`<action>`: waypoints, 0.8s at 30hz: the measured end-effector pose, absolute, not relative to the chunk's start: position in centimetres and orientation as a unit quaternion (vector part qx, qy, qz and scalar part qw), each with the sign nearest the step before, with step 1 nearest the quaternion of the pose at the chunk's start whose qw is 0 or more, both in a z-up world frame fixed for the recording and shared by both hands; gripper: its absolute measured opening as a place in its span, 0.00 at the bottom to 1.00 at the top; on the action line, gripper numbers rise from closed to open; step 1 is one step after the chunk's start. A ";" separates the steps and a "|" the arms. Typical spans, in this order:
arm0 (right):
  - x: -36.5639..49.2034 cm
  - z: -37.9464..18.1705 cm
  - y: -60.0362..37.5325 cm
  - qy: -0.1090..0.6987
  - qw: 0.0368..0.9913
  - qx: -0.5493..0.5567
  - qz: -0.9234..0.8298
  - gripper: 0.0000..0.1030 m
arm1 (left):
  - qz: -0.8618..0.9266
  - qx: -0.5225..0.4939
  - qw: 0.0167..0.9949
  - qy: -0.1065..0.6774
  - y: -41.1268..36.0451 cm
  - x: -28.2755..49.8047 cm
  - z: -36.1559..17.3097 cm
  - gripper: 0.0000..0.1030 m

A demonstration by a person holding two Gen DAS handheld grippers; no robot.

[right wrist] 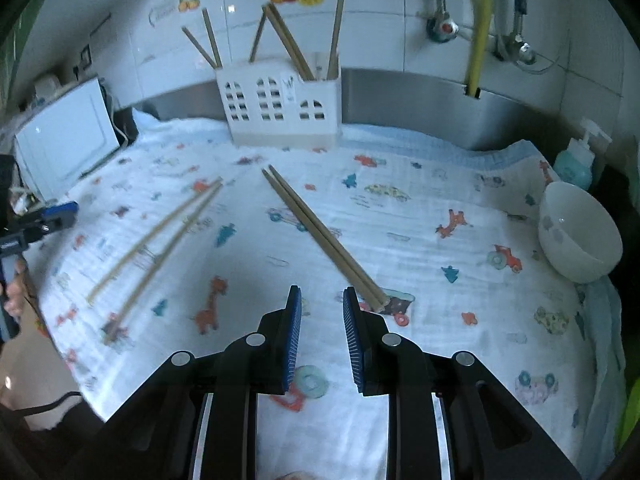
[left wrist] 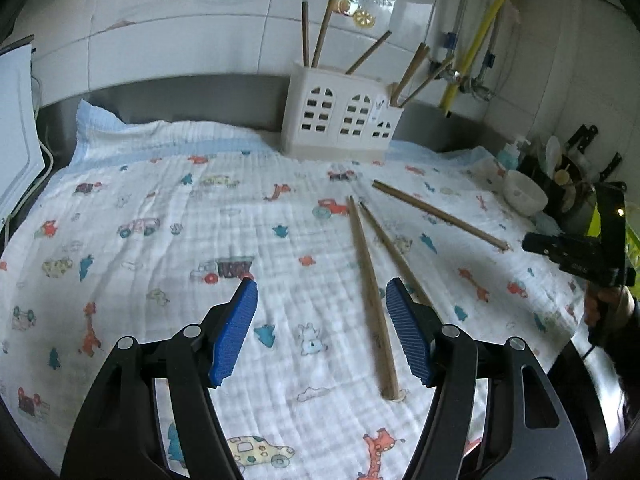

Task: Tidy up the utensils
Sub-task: 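Close the left tool on a wooden chopstick while the right tool closes on another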

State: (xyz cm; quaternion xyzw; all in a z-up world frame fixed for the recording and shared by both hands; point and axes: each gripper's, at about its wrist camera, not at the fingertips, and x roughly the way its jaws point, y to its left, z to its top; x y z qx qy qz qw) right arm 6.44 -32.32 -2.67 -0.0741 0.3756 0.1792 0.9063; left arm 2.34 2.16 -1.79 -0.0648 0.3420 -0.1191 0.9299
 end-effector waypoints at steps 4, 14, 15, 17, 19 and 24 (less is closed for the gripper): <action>8.1 -3.9 -32.2 0.391 0.898 -0.093 0.180 0.21 | -0.121 -0.069 0.925 0.353 1.9 2.9 -2.5 0.64; 10.2 -5.5 -32.4 0.403 0.890 -0.126 0.173 0.21 | -0.138 -0.062 0.917 0.369 0.5 3.4 -3.6 0.64; 10.2 -5.5 -32.4 0.403 0.890 -0.124 0.174 0.21 | -0.139 -0.062 0.916 0.370 0.4 3.5 -3.6 0.63; 10.4 -5.5 -32.5 0.404 0.889 -0.126 0.174 0.21 | -0.140 -0.062 0.915 0.372 0.3 3.5 -3.7 0.62; 10.5 -5.7 -32.6 0.404 0.888 -0.130 0.177 0.22 | -0.144 -0.064 0.914 0.374 0.2 3.5 -3.8 0.62; 10.1 -5.7 -32.5 0.407 0.885 -0.128 0.187 0.22 | -0.148 -0.061 0.912 0.378 -0.3 3.3 -4.0 0.58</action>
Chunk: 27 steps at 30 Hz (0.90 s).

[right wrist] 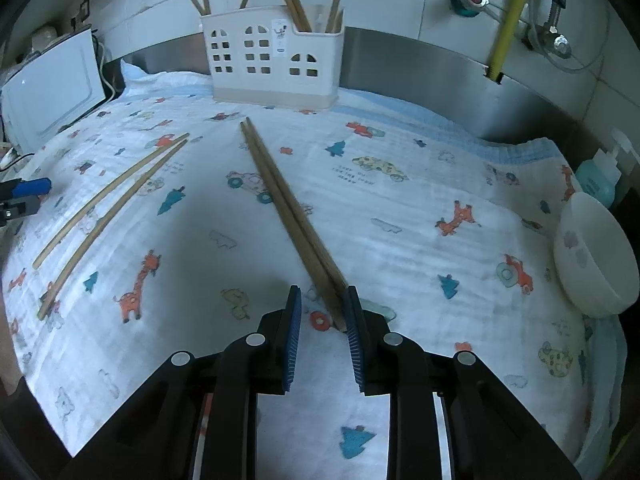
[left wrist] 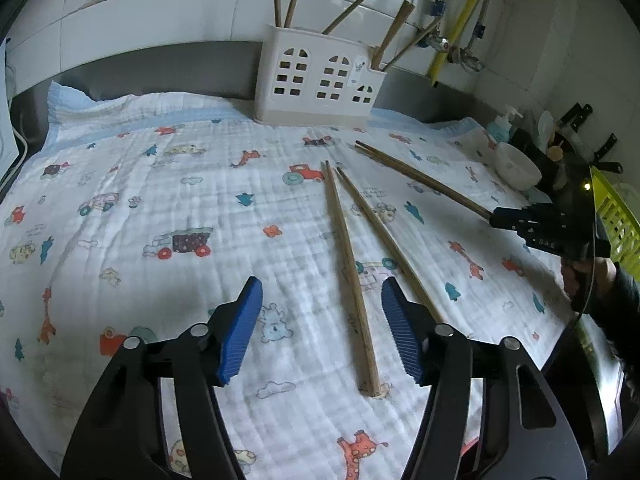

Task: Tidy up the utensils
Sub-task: 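Close the left tool on a wooden chopstick while the right tool closes on another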

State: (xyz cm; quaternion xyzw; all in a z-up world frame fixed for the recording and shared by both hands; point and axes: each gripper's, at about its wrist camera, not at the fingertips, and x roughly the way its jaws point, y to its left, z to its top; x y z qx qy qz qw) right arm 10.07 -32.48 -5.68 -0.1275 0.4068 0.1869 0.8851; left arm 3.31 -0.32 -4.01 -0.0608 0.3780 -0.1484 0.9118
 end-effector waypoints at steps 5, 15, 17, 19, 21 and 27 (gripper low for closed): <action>9.7 -5.7 -32.3 0.410 0.882 -0.132 0.191 0.22 | -0.151 -0.060 0.911 0.380 -0.5 3.2 -4.1 0.58; 10.1 -6.0 -32.2 0.420 0.877 -0.114 0.205 0.09 | -0.161 -0.053 0.906 0.387 -1.3 2.9 -4.7 0.45; 9.5 -6.0 -31.5 0.419 0.874 -0.120 0.215 0.08 | -0.160 -0.050 0.906 0.389 -1.5 2.9 -4.9 0.44; 9.0 -5.9 -30.8 0.419 0.871 -0.116 0.230 0.07 | -0.161 -0.043 0.905 0.391 -1.8 2.8 -5.1 0.39; 8.8 -5.9 -30.2 0.417 0.870 -0.120 0.233 0.07 | -0.157 -0.028 0.907 0.389 -2.3 2.7 -5.3 0.38; 9.0 -6.2 -28.7 0.411 0.878 -0.100 0.222 0.07 | -0.158 -0.011 0.906 0.391 -3.6 2.2 -6.0 0.26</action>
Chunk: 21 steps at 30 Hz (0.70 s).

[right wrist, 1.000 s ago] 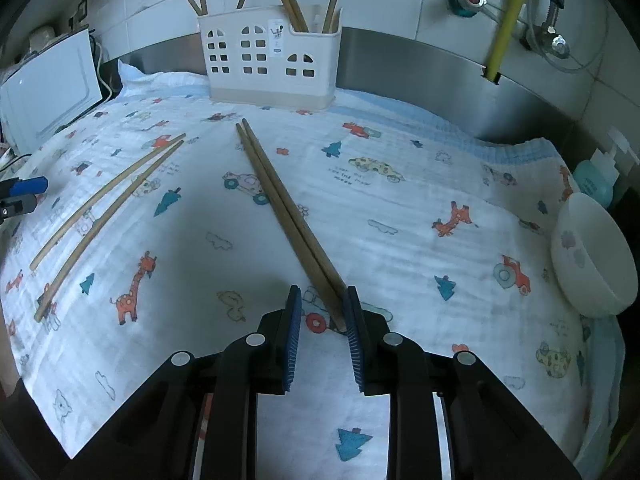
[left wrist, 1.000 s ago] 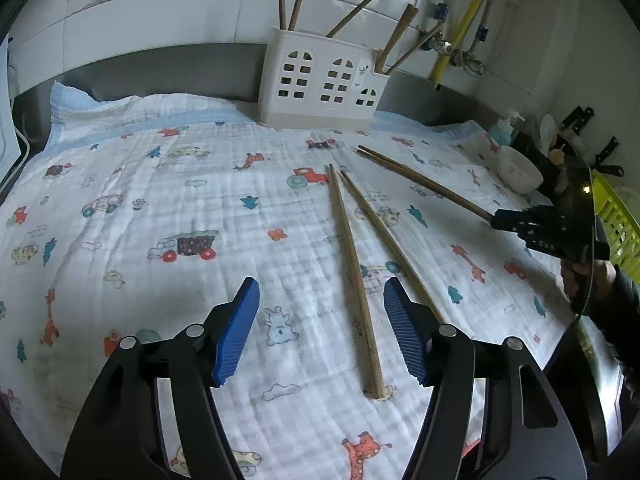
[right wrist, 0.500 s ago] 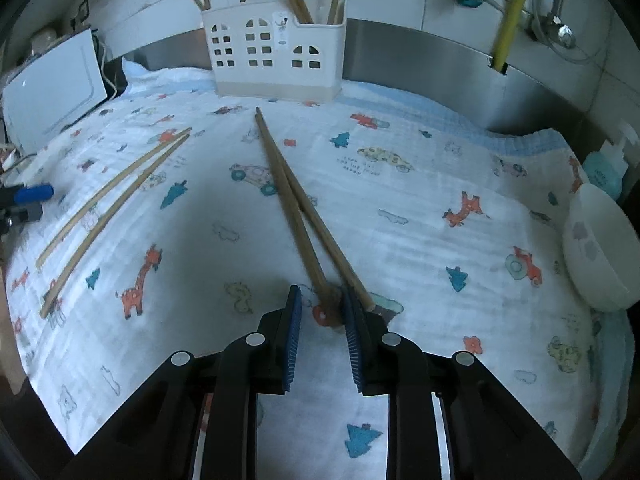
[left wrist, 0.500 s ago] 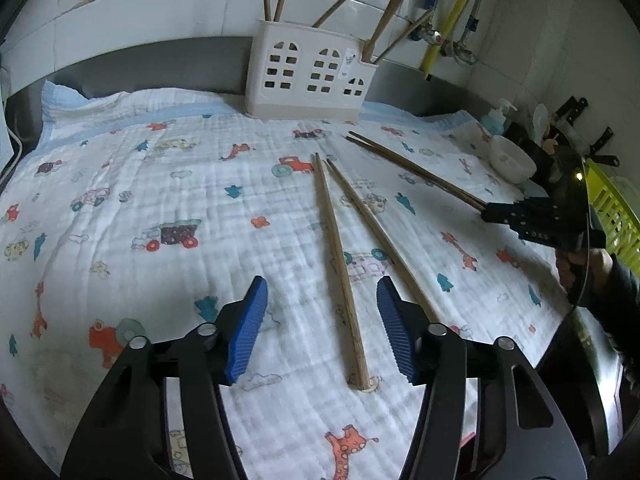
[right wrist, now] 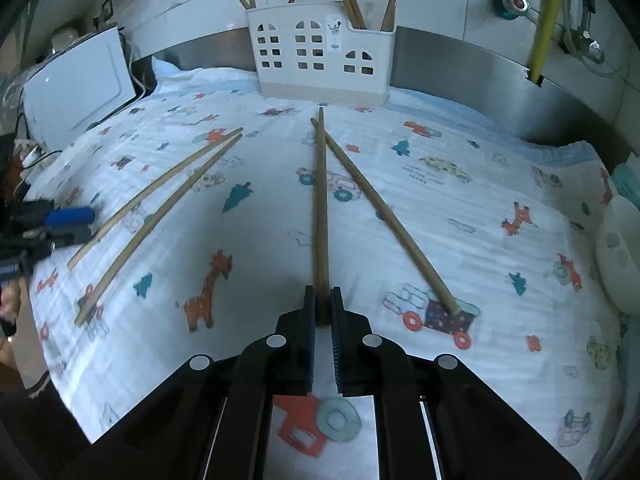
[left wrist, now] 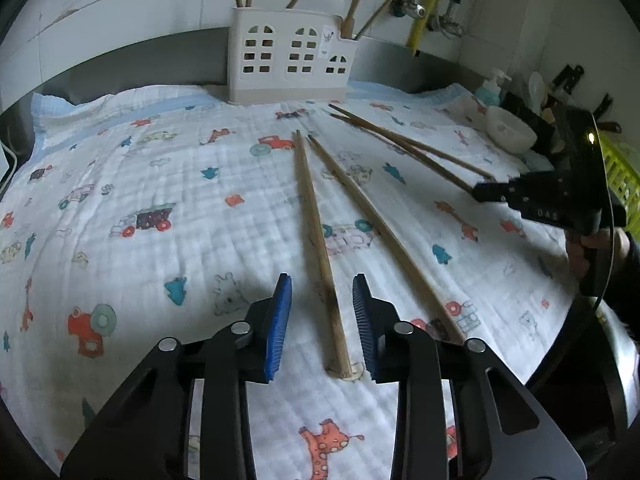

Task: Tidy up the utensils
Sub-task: 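Close the left tool on a wooden chopstick while the right tool closes on another, then lift the left tool's chopstick while the right tool lifts its chopstick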

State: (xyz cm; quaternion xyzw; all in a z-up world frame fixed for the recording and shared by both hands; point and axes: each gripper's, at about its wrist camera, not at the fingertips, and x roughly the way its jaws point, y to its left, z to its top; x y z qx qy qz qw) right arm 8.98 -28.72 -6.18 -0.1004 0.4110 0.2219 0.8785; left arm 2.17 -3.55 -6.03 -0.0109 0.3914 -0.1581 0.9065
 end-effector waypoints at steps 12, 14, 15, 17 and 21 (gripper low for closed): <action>8.9 -6.1 -28.1 0.410 0.889 -0.081 0.188 0.07 | -0.126 0.012 0.916 0.381 -4.6 1.9 -6.9 0.07; 8.6 -5.8 -27.9 0.404 0.892 -0.076 0.188 0.07 | -0.123 0.003 0.915 0.383 -4.3 2.2 -6.8 0.06; 8.4 -5.6 -28.0 0.400 0.894 -0.075 0.187 0.07 | -0.121 0.003 0.917 0.381 -4.1 2.2 -6.6 0.06; 7.9 -4.5 -28.1 0.386 0.901 -0.069 0.187 0.07 | -0.121 -0.001 0.920 0.372 -3.6 2.1 -6.0 0.05; 6.9 -1.7 -28.2 0.351 0.916 -0.065 0.181 0.06 | -0.115 -0.007 0.932 0.344 -2.5 1.9 -3.9 0.05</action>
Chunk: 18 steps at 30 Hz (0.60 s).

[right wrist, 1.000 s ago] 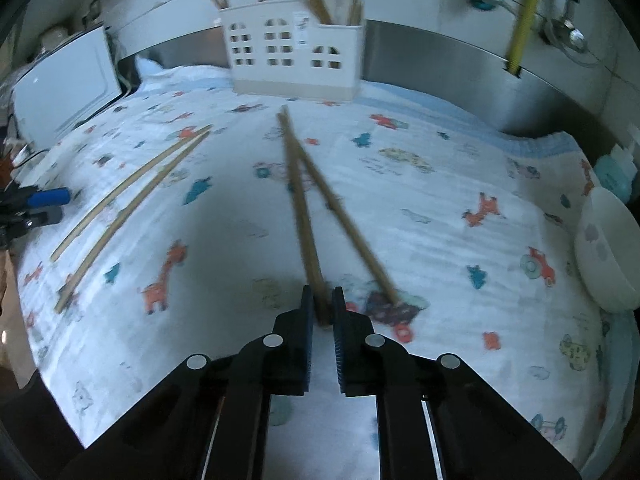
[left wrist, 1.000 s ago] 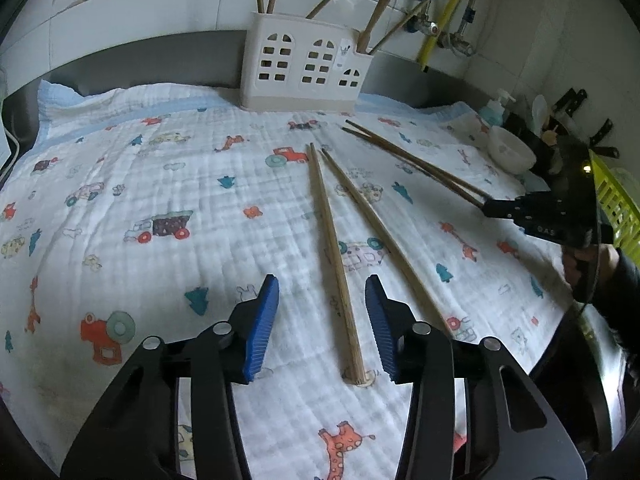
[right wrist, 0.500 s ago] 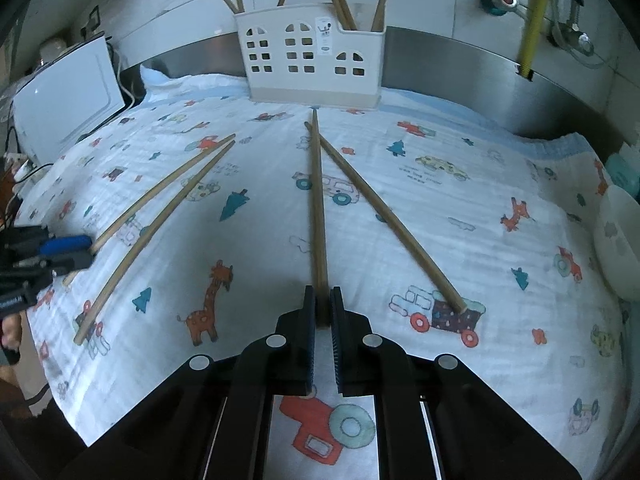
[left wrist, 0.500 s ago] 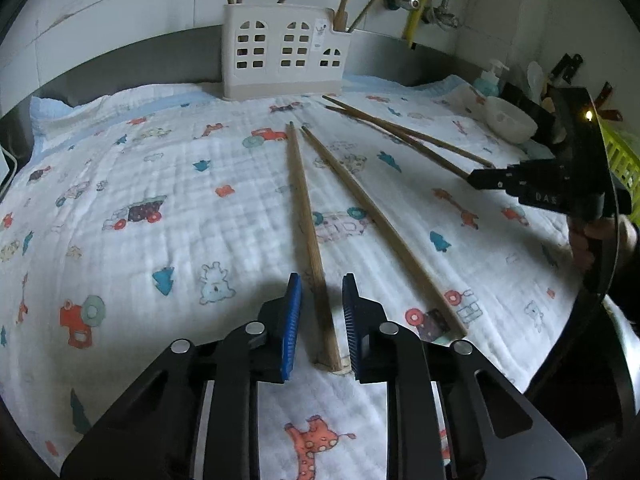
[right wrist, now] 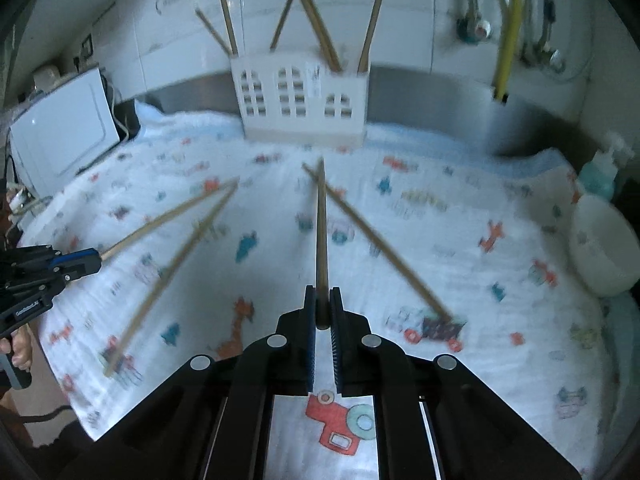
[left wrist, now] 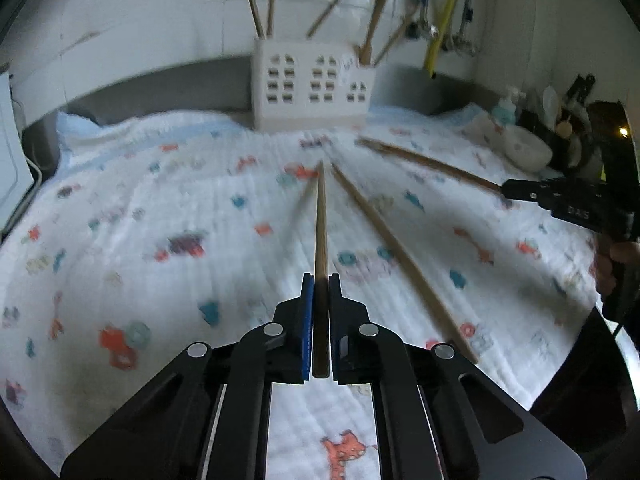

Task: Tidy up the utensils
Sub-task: 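Lift the left tool's chopstick while the right tool lifts its chopstick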

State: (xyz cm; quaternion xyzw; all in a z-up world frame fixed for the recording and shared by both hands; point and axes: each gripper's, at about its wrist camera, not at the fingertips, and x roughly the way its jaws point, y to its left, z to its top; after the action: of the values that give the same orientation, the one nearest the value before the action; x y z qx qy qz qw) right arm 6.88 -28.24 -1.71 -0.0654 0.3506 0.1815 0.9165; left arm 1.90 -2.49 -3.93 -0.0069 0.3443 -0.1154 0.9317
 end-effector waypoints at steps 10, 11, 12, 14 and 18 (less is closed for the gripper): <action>7.0 6.7 -27.6 0.267 0.944 -0.055 0.184 0.06 | -0.127 -0.045 0.952 0.274 -0.5 3.4 1.5 0.05; 7.3 7.4 -27.4 0.261 0.946 -0.057 0.185 0.06 | -0.129 -0.045 0.953 0.269 -0.4 3.7 1.9 0.05; 7.7 8.2 -27.2 0.256 0.947 -0.060 0.185 0.06 | -0.131 -0.045 0.954 0.265 -0.3 3.8 2.3 0.05; 8.4 9.3 -26.8 0.251 0.948 -0.062 0.188 0.06 | -0.137 -0.044 0.955 0.260 -0.1 4.5 2.9 0.05; 9.6 11.6 -26.1 0.239 0.950 -0.071 0.186 0.06 | -0.140 -0.039 0.956 0.253 0.2 5.6 3.9 0.05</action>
State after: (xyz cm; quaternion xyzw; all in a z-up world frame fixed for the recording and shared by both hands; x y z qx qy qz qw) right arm 9.65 -26.11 11.58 -0.0714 0.2394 0.1861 0.9502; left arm 5.62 0.23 3.91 -0.0394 0.2533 -0.1403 0.9563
